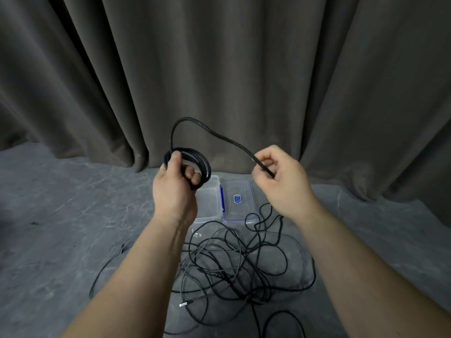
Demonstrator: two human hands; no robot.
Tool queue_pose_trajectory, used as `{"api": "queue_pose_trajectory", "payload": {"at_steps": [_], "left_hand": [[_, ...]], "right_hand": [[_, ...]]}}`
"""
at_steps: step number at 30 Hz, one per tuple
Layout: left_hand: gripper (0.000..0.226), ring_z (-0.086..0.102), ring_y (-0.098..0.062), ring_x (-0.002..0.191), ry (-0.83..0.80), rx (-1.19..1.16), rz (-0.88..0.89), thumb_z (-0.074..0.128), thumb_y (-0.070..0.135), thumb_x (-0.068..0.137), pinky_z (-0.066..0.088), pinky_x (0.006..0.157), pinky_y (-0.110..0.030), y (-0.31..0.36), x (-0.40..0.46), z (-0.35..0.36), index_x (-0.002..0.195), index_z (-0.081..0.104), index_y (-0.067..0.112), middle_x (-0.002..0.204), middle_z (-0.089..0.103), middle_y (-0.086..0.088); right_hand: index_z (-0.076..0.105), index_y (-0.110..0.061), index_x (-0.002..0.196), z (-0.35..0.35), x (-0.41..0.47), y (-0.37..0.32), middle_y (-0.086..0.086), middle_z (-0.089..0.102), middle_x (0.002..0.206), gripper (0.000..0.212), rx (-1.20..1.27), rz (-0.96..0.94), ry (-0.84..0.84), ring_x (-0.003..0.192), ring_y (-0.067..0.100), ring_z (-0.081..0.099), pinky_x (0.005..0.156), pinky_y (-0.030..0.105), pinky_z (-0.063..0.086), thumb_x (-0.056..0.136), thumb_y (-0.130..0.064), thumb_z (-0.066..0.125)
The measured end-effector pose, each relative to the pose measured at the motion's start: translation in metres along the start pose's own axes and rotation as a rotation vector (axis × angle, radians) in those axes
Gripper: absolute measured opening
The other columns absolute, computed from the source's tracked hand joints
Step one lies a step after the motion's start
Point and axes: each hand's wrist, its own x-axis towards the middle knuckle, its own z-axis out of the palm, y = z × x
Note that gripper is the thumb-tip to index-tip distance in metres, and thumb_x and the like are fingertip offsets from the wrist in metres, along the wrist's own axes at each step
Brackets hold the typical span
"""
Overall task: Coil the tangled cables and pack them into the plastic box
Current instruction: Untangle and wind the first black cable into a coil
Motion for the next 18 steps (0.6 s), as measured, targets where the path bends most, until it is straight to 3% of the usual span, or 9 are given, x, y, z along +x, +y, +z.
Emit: {"api": "queue_pose_trajectory", "payload": {"at_steps": [3,5,7,9,11,14,16,18], "left_hand": [[0.021,0.035,-0.007,0.039,0.068,-0.040,-0.027,0.046,0.018,0.101,0.035,0.044,-0.018,0.002,0.004,-0.006,0.081,0.042,0.016,0.046,0.036,0.007],[0.020,0.034,-0.007,0.037,0.097,-0.073,-0.047,0.046,0.018,0.101,0.035,0.042,-0.016,0.003,0.007,-0.010,0.082,0.043,0.016,0.046,0.036,0.007],[0.020,0.034,-0.007,0.037,0.104,-0.088,-0.047,0.046,0.017,0.101,0.035,0.042,-0.016,0.003,0.008,-0.010,0.082,0.043,0.015,0.045,0.036,0.007],[0.021,0.034,-0.008,0.039,0.084,-0.041,-0.036,0.047,0.017,0.101,0.035,0.043,-0.017,-0.001,0.008,-0.009,0.081,0.042,0.016,0.047,0.036,0.006],[0.021,0.035,-0.010,0.042,0.066,0.023,-0.035,0.048,0.019,0.100,0.036,0.047,-0.019,-0.007,0.007,-0.007,0.080,0.042,0.017,0.051,0.036,0.004],[0.020,0.036,-0.010,0.044,0.076,0.047,-0.051,0.047,0.020,0.100,0.035,0.052,-0.023,-0.013,0.008,-0.007,0.080,0.042,0.017,0.051,0.037,0.003],[0.021,0.037,-0.010,0.042,0.079,0.054,-0.060,0.047,0.021,0.100,0.035,0.052,-0.023,-0.015,0.009,-0.008,0.081,0.042,0.017,0.048,0.038,0.005],[0.022,0.037,-0.010,0.042,0.064,0.080,-0.063,0.047,0.020,0.100,0.035,0.053,-0.023,-0.017,0.007,-0.009,0.079,0.041,0.017,0.047,0.038,0.005]], "right_hand": [[0.056,-0.034,0.083,-0.004,-0.002,0.018,-0.007,0.058,0.081,0.037,-0.004,0.126,0.009,0.064,0.003,0.050,0.067,0.020,0.042,0.081,0.003,0.060],[0.056,-0.026,0.081,-0.005,-0.004,0.030,-0.010,0.058,0.074,0.020,-0.093,0.266,0.092,0.064,0.005,0.054,0.065,0.023,0.044,0.083,-0.012,0.069],[0.054,-0.020,0.074,-0.004,-0.005,0.035,-0.006,0.061,0.066,0.023,-0.109,0.407,0.177,0.063,0.012,0.060,0.064,0.028,0.048,0.082,-0.031,0.074],[0.053,-0.018,0.069,0.001,-0.002,0.032,-0.004,0.058,0.061,0.028,0.182,0.506,0.302,0.057,0.013,0.057,0.061,0.030,0.047,0.081,-0.032,0.075],[0.055,-0.017,0.072,0.002,0.005,0.021,-0.004,0.052,0.061,0.021,0.538,0.534,0.398,0.053,0.007,0.046,0.055,0.022,0.040,0.084,-0.019,0.072],[0.059,-0.014,0.080,-0.002,0.012,0.008,-0.001,0.053,0.068,0.018,0.933,0.531,0.353,0.056,0.006,0.044,0.053,0.020,0.035,0.086,0.003,0.063],[0.060,-0.013,0.081,-0.003,0.012,0.005,-0.001,0.055,0.068,0.019,1.071,0.528,0.324,0.056,0.006,0.046,0.052,0.020,0.037,0.086,0.005,0.061],[0.062,-0.012,0.080,-0.004,0.013,0.005,0.000,0.057,0.067,0.015,1.031,0.522,0.360,0.051,0.005,0.046,0.049,0.020,0.038,0.087,0.001,0.064]]}}
